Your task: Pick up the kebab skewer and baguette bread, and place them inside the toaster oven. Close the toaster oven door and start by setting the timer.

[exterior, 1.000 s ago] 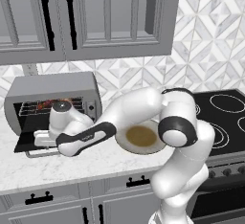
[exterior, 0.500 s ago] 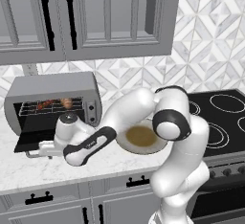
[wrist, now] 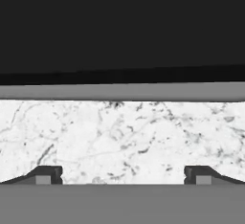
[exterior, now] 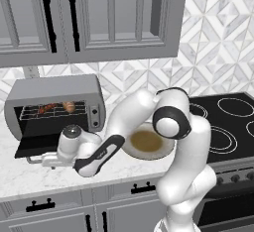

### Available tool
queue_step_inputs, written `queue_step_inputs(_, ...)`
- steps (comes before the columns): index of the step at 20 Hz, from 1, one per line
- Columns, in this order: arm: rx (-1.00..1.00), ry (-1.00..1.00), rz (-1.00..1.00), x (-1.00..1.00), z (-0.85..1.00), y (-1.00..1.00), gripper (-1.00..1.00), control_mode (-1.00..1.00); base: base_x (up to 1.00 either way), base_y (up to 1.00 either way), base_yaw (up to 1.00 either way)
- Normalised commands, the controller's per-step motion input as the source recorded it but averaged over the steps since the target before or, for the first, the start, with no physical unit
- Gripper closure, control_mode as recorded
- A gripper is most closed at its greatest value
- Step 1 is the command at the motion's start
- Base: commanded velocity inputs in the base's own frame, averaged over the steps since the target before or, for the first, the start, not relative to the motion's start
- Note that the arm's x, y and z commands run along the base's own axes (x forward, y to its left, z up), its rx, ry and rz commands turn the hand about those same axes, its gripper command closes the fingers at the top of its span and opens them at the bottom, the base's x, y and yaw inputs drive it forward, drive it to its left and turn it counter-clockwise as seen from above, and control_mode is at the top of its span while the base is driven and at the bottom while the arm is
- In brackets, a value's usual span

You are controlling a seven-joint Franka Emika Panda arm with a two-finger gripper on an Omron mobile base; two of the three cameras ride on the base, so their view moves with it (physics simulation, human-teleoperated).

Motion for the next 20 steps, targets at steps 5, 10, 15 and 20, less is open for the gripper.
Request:
queue_step_inputs(5,0.00,-0.10,0.00,0.35,-0.06,0.00,-1.00,-1.00,0.00,0.00,0.00)
queue_step_inputs(10,0.00,-0.07,0.00,0.61,0.00,-0.06,-1.00,-1.00,0.00,0.00,0.00)
queue_step_inputs(15,0.00,-0.04,0.00,0.63,0.00,-0.04,-1.00,-1.00,0.00,0.00,0.00)
queue_step_inputs(20,0.00,-0.05,0.00,0.62,0.03,-0.10,-1.00,-1.00,0.00,0.00,0.00)
